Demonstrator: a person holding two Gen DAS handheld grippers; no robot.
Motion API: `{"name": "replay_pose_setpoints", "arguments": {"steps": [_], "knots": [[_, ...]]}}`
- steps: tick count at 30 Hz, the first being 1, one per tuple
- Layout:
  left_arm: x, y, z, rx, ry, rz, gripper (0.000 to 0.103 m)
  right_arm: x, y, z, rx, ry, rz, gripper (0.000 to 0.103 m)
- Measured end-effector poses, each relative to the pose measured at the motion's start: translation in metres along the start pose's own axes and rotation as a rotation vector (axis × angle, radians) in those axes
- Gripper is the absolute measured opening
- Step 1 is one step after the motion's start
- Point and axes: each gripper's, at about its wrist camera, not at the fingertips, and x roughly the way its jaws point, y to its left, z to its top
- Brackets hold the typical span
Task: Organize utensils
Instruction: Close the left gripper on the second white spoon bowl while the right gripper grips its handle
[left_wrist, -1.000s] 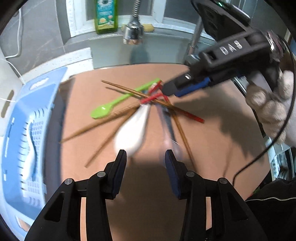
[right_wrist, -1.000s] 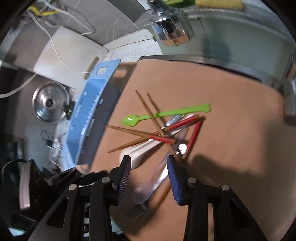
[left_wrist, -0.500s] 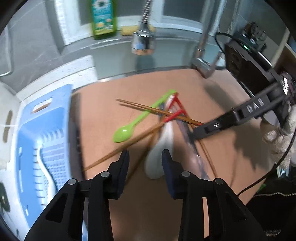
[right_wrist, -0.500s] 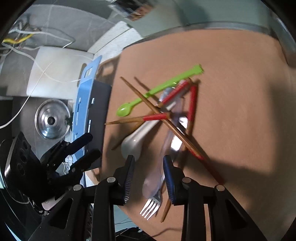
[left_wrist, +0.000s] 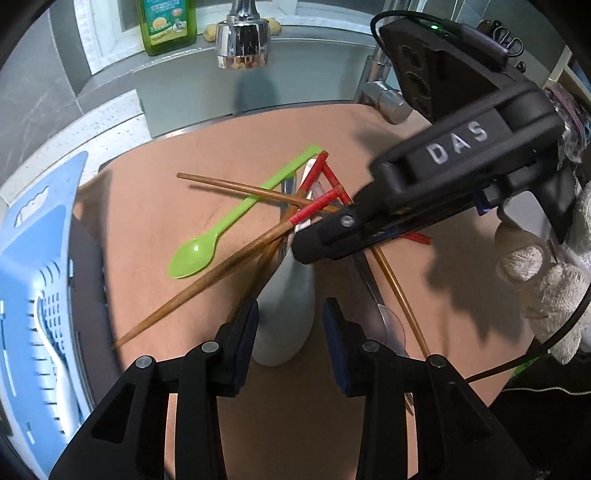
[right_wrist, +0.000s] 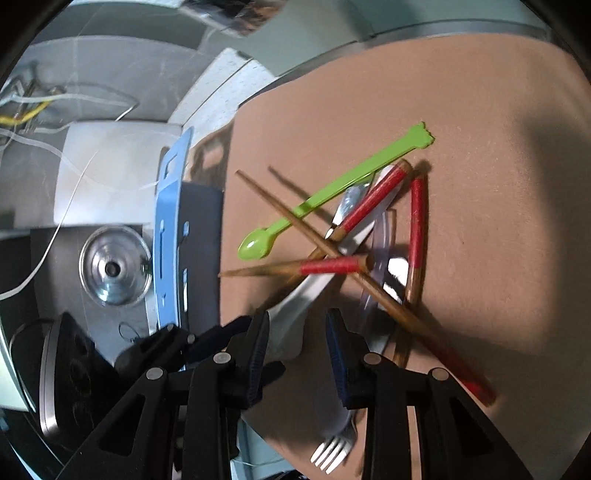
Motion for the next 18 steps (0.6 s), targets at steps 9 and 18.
{"name": "replay_pose_setpoints", "arguments": {"steps": [9, 18], "knots": [[0.003, 0.0, -0.009, -0.022, -0.001, -0.054, 0.034, 0.012, -0.001, 0.008, 0.032, 0.006, -0.017, 0.03], [0.01, 0.001, -0.027, -0.096, -0.012, -0.056, 0.055, 0.023, -0.006, -0.007, 0.082, 0.071, 0.068, 0.018]]}}
